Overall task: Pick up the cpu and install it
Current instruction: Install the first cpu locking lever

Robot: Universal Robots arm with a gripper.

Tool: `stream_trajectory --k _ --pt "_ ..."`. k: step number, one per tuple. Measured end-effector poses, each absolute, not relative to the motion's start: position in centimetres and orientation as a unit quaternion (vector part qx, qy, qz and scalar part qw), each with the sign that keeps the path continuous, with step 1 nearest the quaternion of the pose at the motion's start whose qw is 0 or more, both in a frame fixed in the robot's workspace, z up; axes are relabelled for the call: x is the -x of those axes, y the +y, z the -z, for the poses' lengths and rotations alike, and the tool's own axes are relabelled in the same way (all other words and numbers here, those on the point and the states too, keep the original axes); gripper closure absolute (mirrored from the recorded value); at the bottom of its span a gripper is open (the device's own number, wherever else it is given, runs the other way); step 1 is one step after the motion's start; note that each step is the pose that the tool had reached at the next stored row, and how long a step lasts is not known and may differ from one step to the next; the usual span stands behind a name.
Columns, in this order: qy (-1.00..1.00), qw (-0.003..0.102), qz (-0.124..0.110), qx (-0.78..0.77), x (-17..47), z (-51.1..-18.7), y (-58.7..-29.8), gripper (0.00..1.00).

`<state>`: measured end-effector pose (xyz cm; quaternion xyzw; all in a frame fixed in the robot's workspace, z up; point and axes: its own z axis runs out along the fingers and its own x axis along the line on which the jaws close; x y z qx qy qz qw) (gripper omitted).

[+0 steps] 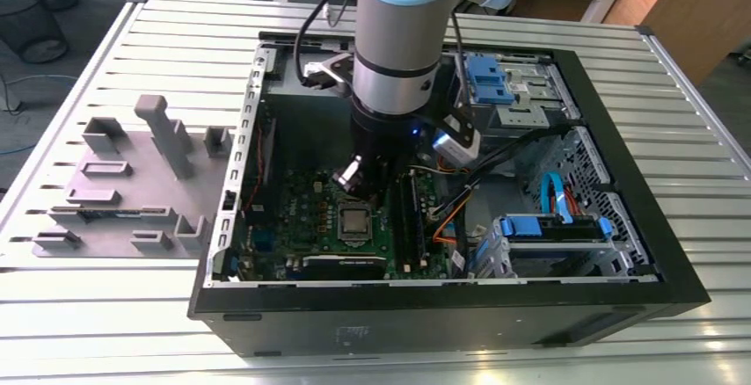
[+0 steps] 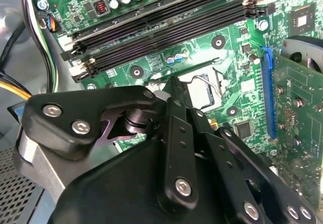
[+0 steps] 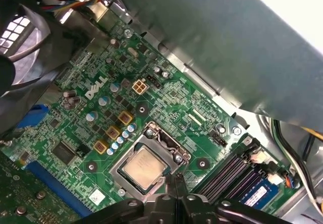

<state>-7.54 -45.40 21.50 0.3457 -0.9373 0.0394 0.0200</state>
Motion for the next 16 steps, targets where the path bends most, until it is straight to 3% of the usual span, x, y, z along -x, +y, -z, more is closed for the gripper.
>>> stream_trajectory --k 16 --pt "-0.951 0.022 -0.039 -0.308 7.52 -21.08 -45.63 0.89"
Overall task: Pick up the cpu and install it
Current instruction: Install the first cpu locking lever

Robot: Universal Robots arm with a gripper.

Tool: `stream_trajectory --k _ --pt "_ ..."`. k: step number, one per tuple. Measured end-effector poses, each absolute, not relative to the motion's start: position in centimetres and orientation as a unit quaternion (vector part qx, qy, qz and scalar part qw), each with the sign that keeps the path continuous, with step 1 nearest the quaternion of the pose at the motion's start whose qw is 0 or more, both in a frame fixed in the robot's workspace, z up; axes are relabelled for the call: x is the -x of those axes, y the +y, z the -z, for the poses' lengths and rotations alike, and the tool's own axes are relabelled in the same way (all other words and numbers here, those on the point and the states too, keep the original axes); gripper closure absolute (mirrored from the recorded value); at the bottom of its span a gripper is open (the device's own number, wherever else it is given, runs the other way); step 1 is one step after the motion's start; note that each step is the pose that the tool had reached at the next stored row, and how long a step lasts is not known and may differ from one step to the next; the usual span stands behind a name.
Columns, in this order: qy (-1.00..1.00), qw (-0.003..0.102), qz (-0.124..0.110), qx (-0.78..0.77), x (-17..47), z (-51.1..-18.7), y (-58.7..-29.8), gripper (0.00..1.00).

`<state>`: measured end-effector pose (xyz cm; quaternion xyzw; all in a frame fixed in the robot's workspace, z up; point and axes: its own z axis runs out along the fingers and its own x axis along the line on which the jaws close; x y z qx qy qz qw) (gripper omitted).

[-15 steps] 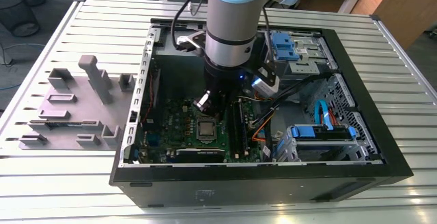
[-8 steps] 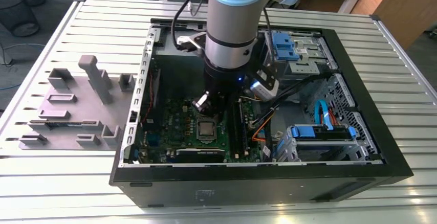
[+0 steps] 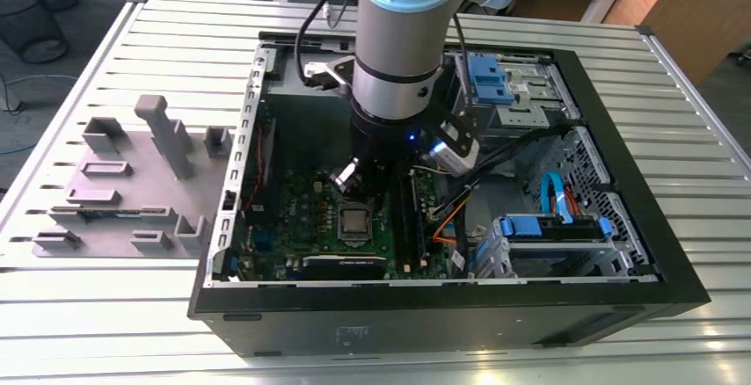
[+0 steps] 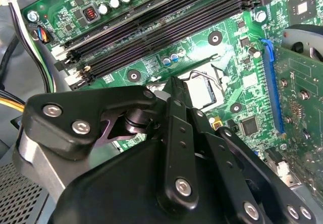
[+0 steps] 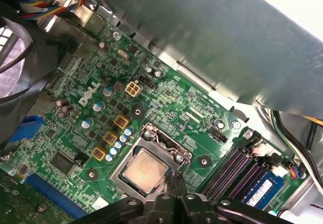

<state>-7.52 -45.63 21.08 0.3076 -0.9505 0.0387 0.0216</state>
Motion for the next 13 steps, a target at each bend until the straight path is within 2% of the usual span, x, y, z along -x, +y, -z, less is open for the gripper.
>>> stream_trajectory --k 13 --pt "-0.952 0.022 -0.039 -0.303 7.14 -20.74 -46.60 0.89"
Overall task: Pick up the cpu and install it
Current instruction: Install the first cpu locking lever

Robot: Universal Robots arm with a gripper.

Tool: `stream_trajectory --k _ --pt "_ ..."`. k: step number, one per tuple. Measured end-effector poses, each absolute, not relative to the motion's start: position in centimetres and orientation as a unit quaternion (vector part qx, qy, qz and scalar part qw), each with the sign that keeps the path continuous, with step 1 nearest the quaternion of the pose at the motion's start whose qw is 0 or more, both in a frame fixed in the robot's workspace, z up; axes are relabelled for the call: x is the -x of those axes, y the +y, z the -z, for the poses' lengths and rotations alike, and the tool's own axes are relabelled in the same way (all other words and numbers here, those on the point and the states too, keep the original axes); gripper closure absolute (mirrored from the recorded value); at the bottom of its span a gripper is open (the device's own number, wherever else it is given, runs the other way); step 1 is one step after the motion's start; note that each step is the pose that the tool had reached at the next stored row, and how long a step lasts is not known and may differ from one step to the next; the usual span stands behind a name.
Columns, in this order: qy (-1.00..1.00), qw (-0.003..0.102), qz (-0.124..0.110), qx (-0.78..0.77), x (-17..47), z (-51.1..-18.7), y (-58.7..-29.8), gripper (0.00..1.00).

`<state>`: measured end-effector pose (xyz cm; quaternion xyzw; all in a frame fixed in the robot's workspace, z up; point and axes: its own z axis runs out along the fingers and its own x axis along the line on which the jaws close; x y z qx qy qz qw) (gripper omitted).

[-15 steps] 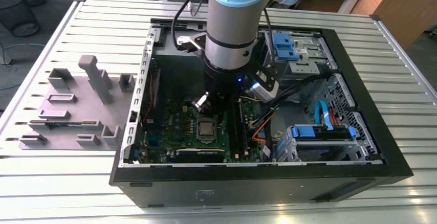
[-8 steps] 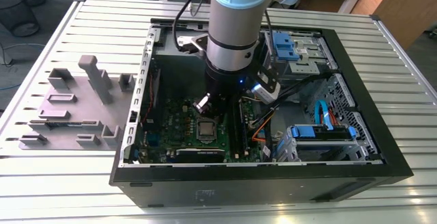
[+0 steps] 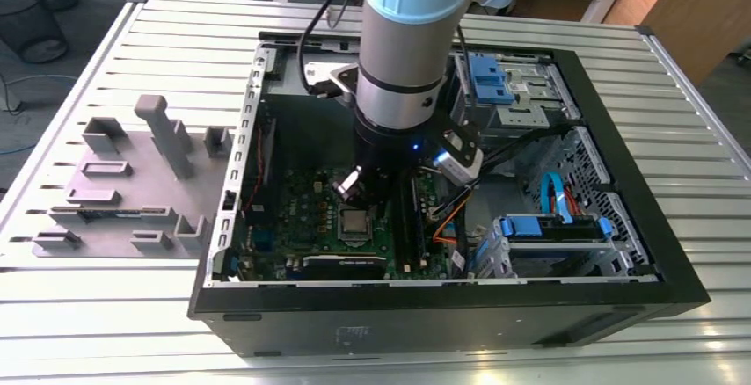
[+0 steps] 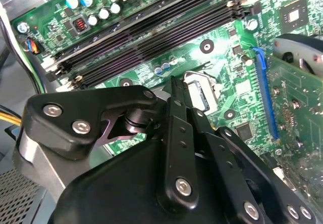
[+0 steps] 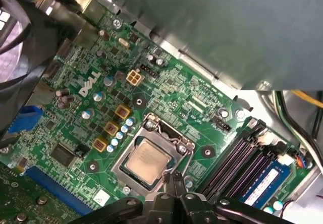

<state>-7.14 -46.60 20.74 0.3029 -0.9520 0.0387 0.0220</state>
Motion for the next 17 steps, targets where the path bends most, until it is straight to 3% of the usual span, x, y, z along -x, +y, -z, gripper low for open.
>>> stream_trajectory --k 17 --pt "-0.958 0.023 -0.038 -0.283 7.0 -19.5 -47.2 0.89"
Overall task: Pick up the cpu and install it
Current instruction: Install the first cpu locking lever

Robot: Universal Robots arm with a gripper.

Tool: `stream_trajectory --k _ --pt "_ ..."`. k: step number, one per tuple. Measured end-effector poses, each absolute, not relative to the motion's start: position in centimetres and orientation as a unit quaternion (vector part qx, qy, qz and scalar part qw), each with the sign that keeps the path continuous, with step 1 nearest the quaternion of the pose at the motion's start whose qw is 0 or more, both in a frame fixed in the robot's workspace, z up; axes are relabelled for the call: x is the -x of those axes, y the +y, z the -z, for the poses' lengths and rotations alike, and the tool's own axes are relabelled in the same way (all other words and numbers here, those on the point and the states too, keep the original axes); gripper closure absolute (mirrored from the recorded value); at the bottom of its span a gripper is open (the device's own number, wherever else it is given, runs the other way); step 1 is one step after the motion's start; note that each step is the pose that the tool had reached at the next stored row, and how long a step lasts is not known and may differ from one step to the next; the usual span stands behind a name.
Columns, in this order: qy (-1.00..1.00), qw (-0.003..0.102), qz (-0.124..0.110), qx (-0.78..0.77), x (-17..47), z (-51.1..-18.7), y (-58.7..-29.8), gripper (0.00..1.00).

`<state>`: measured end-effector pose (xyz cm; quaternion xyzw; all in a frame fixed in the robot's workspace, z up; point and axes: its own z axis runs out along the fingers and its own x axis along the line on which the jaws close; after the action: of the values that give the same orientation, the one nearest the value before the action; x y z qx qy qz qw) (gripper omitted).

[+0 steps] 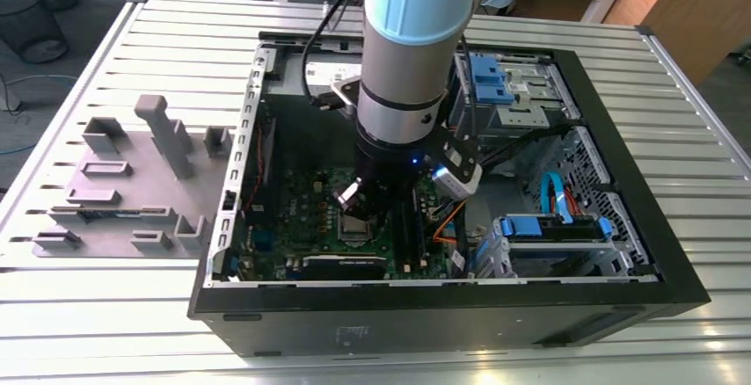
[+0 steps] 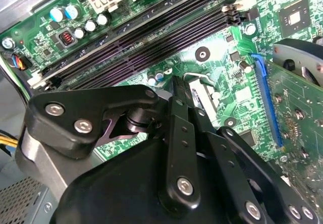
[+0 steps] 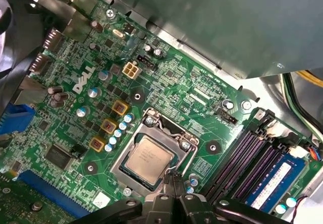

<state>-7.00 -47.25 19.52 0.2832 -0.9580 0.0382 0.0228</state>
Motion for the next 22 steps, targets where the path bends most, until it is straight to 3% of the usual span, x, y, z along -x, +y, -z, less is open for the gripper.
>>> stream_trajectory --k 22 --pt "-0.973 0.025 -0.037 -0.224 6.98 -19.01 -47.42 0.89"
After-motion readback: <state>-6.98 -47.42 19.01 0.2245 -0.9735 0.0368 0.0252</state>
